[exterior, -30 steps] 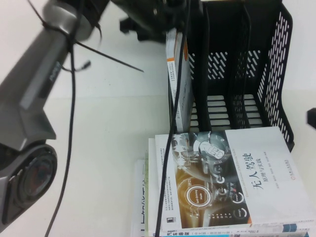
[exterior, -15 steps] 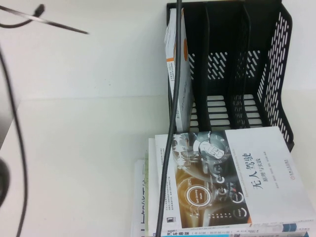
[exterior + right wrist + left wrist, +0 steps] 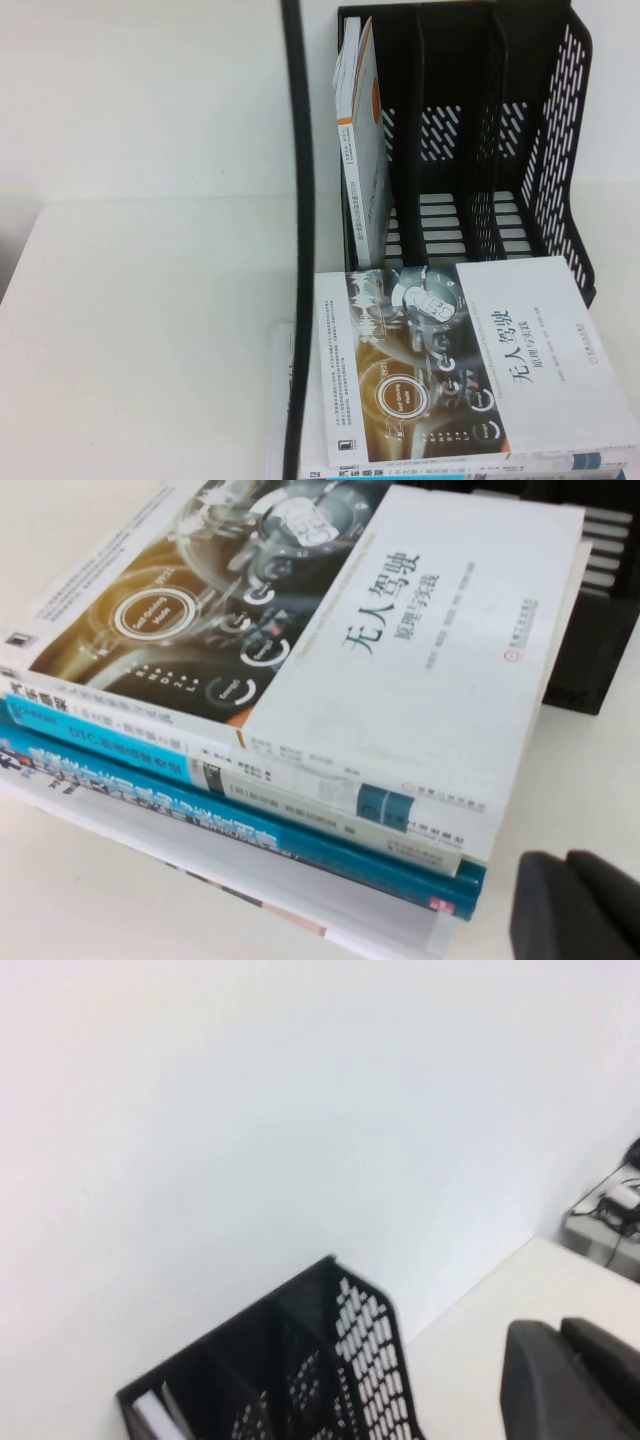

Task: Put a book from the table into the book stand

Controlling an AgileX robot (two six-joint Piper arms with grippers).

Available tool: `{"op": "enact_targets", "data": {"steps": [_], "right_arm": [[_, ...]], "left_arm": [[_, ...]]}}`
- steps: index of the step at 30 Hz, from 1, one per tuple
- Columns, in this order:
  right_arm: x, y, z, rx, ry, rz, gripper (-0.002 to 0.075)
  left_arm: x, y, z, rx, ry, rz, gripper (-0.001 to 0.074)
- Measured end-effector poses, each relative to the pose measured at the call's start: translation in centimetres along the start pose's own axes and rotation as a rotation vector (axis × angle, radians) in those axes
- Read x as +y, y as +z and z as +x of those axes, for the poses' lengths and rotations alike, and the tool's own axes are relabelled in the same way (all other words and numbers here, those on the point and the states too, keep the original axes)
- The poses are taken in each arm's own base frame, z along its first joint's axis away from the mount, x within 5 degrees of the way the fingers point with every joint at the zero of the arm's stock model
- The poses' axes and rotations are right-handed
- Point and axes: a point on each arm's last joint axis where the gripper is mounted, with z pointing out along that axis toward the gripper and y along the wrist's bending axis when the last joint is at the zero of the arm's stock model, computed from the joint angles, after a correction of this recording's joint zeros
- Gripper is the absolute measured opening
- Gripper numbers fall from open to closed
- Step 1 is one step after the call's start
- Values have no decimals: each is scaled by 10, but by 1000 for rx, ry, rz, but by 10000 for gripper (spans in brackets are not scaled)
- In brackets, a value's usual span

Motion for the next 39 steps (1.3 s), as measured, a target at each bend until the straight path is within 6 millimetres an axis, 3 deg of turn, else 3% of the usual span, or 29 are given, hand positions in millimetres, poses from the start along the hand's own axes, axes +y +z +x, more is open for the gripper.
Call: {"op": "enact_targets", "data": {"steps": [4,8,14,21,27,32,39], "right_arm": [[0,0,0,3,6,-1,5],[0,0,0,3,6,-1,5],[0,0,0,4,6,-1,5],[0,0,0,4,6,-1,5],[0,0,1,6,6,-1,5],[0,0,1,6,6,-1,5],[0,0,1,6,6,-1,5]], "left_arm": [[-9,-15,0,11,57,42,1],[-9,-21,16,116,87,35,1],[-5,-34,57,135,91,-24,1],[2,-48,129,-74,103,-113,1],[6,-69,172,-242,108,-196,1],[8,-68,193,-201,130,-206,1],[12,-65,203,-158,180,-231,1]]}}
